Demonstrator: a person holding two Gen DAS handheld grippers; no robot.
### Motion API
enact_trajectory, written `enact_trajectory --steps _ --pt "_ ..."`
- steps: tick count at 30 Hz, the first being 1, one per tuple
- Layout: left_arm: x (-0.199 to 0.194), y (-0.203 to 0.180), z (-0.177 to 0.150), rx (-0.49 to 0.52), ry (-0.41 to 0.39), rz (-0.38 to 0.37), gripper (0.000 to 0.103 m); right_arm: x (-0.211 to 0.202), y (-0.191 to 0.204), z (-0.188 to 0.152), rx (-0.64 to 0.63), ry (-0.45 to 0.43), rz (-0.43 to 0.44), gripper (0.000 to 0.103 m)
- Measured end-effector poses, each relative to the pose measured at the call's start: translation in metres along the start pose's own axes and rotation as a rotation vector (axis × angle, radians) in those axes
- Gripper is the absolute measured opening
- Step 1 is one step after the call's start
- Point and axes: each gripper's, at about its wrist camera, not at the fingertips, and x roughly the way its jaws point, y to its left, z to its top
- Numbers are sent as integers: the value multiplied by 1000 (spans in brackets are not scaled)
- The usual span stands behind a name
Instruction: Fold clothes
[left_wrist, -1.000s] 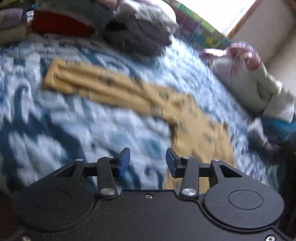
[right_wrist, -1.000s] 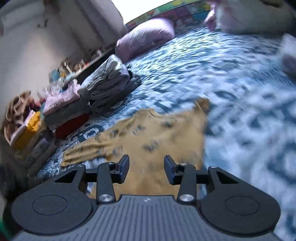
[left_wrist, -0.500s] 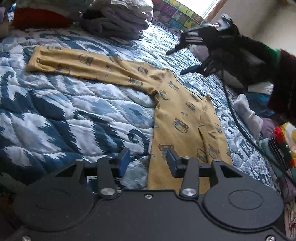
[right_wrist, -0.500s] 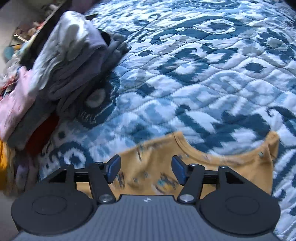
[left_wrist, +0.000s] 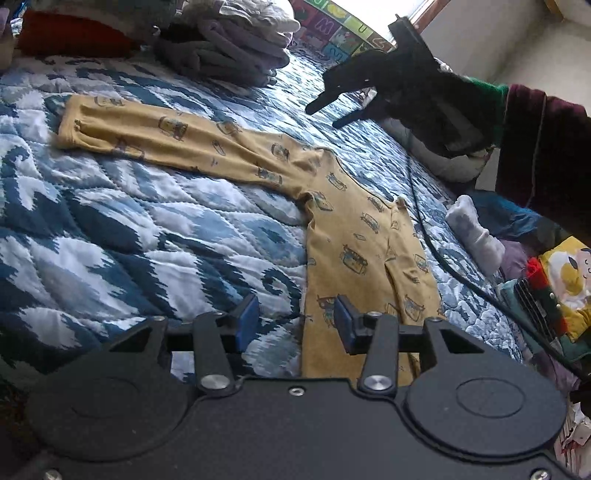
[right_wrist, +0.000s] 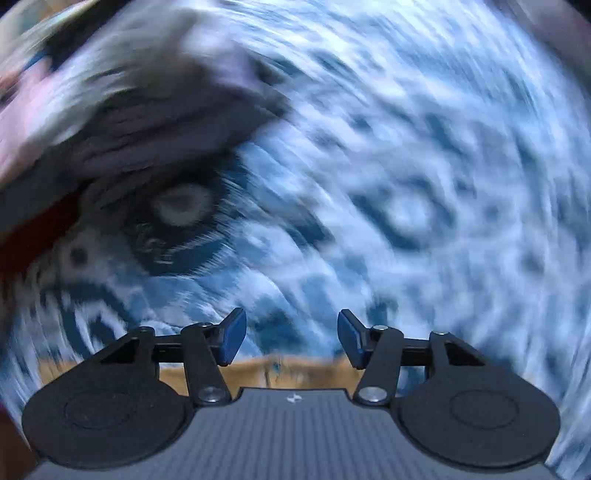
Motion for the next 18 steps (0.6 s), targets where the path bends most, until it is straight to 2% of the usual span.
enact_trajectory --steps 2,4,5,7,8,13,18 --pt "0 1 0 -3 1 0 43 -7 10 -2 -212 -6 17 55" --pt "1 2 0 -2 6 0 43 -6 20 -10 -418 51 3 52" --pt "2 2 0 -1 9 0 43 -4 25 -15 -509 82 -15 48" --pt "5 1 0 6 19 2 43 1 33 -22 -655 137 -37 32" --pt "7 0 0 13 25 1 43 3 34 -23 -689 157 -34 25" --pt "11 -1 0 34 43 -2 43 7 33 -12 -710 166 27 25" --pt "15 2 0 23 53 6 43 16 32 -3 -684 246 102 26"
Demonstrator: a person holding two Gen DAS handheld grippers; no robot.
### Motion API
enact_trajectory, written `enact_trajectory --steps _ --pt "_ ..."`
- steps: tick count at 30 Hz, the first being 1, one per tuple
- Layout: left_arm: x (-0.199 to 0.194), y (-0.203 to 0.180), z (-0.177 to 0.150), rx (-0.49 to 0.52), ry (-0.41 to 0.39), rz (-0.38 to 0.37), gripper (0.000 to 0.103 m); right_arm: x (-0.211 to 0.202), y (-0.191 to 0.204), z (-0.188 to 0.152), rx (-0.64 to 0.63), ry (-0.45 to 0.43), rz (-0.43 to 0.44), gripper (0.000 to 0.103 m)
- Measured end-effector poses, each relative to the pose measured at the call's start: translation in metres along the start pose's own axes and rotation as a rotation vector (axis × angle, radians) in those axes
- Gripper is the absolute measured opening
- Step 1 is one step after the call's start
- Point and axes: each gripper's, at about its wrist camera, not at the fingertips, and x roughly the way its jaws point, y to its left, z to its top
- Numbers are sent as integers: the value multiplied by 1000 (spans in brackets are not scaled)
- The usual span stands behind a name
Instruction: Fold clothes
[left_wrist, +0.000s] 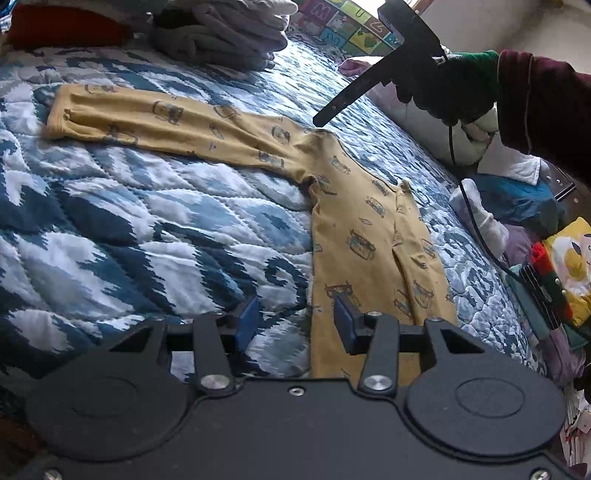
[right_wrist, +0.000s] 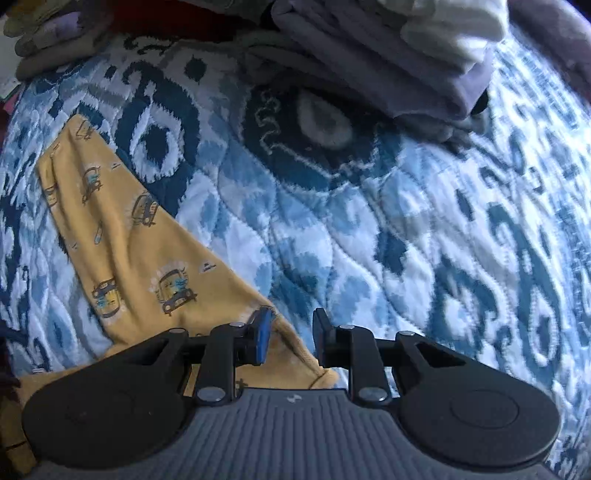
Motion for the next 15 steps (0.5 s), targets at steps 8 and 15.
enact_trajectory --steps 8,15 --pt "1 0 1 2 3 3 43 17 -5 7 -6 87 57 32" --pt "0 -1 0 4 7 10 43 20 1 11 -28 40 68 31"
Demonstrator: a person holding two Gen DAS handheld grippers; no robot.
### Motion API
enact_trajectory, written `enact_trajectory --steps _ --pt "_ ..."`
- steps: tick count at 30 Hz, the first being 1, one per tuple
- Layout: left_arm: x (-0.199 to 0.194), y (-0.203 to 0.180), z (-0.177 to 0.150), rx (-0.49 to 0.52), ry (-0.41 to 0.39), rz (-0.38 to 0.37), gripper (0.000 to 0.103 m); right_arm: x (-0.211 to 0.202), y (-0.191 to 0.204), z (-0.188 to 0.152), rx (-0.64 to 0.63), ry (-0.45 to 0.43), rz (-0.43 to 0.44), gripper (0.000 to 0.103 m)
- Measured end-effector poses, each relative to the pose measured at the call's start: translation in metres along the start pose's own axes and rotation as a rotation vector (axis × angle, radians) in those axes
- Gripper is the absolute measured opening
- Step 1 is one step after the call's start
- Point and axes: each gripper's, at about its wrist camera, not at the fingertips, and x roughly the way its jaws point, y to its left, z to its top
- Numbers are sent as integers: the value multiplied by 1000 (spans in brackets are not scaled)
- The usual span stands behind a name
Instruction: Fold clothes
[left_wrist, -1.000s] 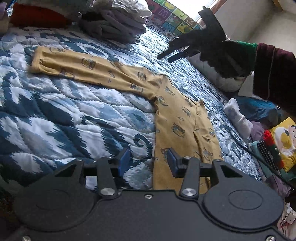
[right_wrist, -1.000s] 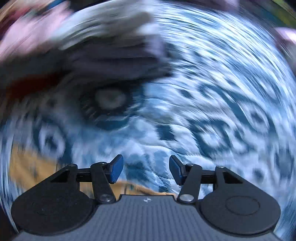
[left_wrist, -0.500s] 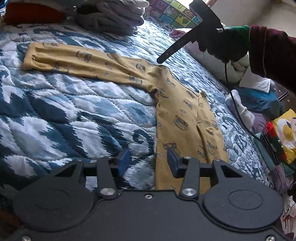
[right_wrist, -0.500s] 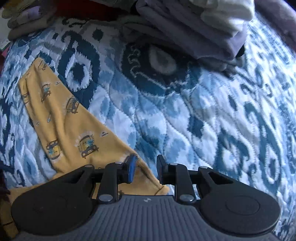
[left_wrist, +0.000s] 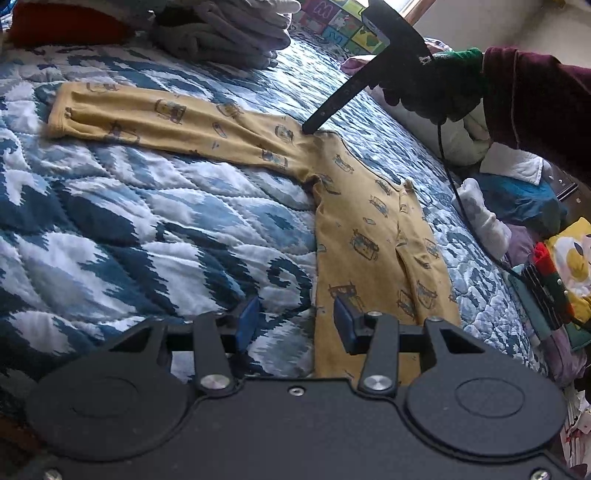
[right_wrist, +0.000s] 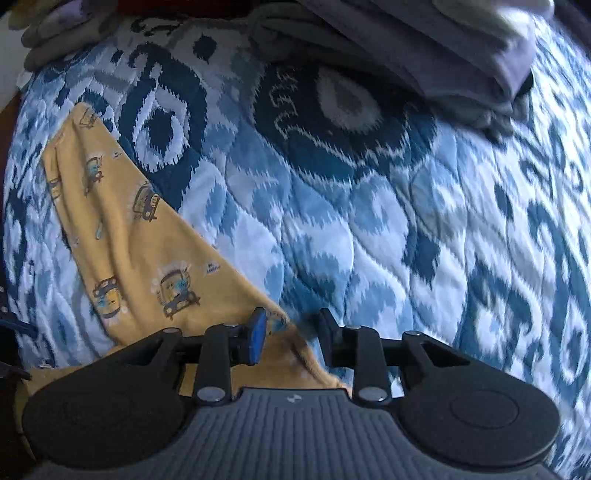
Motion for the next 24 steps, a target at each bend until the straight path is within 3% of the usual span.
enact_trajectory --steps 7,8,9,17,19,20,21,24 --pt "1 -9 -5 42 22 4 43 2 -1 -6 4 -9 39 31" --pt "2 -10 -6 43 23 6 43 1 -2 -9 7 -7 49 25" --pt "2 -10 -6 45 24 9 43 -1 -2 -11 -1 -11 50 9" --pt "8 -17 -4 78 34 14 43 -25 1 -23 -69 -96 24 6" --pt "10 -20 -5 95 39 15 33 -30 3 -28 -77 -108 13 6" --pt "10 -22 -6 102 44 17 15 -31 4 -30 -78 -116 9 6" --pt "10 -23 -7 109 47 19 5 -33 6 -31 -79 -124 5 6" --pt "10 -28 -11 130 52 29 3 -37 10 -35 -80 -150 -5 6"
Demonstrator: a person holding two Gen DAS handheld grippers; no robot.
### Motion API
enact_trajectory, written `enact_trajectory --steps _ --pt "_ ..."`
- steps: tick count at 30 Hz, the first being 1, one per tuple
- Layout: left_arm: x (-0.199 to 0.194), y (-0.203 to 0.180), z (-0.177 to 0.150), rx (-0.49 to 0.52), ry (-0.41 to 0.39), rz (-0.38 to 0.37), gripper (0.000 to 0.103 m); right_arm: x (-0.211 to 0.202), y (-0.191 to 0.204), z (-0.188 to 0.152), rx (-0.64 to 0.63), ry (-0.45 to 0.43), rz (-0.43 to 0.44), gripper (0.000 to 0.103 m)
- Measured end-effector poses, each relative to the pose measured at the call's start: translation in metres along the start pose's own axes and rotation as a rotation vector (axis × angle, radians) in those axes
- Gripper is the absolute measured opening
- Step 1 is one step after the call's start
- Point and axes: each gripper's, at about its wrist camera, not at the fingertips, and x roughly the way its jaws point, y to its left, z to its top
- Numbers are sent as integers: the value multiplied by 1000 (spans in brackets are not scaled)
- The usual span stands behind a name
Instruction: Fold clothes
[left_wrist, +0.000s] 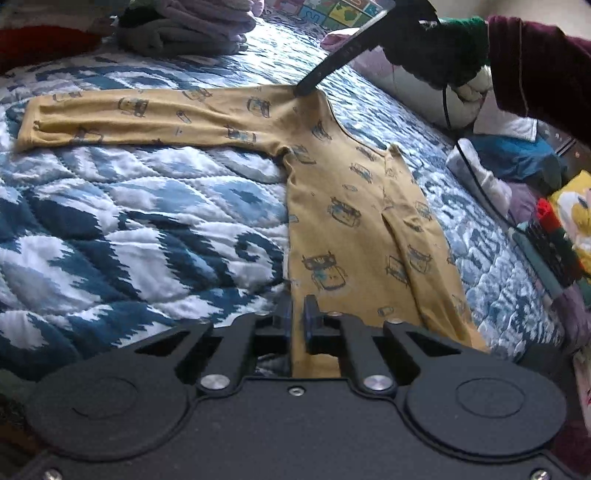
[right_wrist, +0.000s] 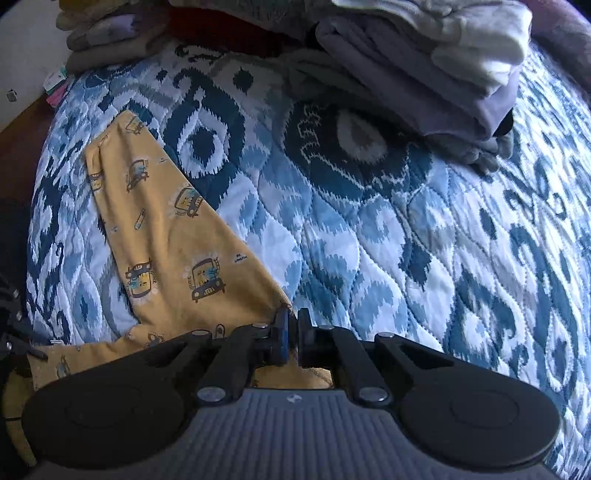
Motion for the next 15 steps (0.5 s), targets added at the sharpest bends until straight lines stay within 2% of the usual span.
enact_trajectory --steps 4,6,10,15 --pt "-3 -3 -3 -2 -9 -2 1 -9 0 -9 -5 -33 -18 6" --pt "-6 -8 -3 7 -31 -30 0 -10 0 -11 -8 -45 -32 6" --pt "-11 -34 -5 116 -65 -76 0 -16 0 -20 -7 -80 -44 6" --pt "0 -59 -6 199 -45 -117 0 -28 -7 -41 25 -114 -53 6"
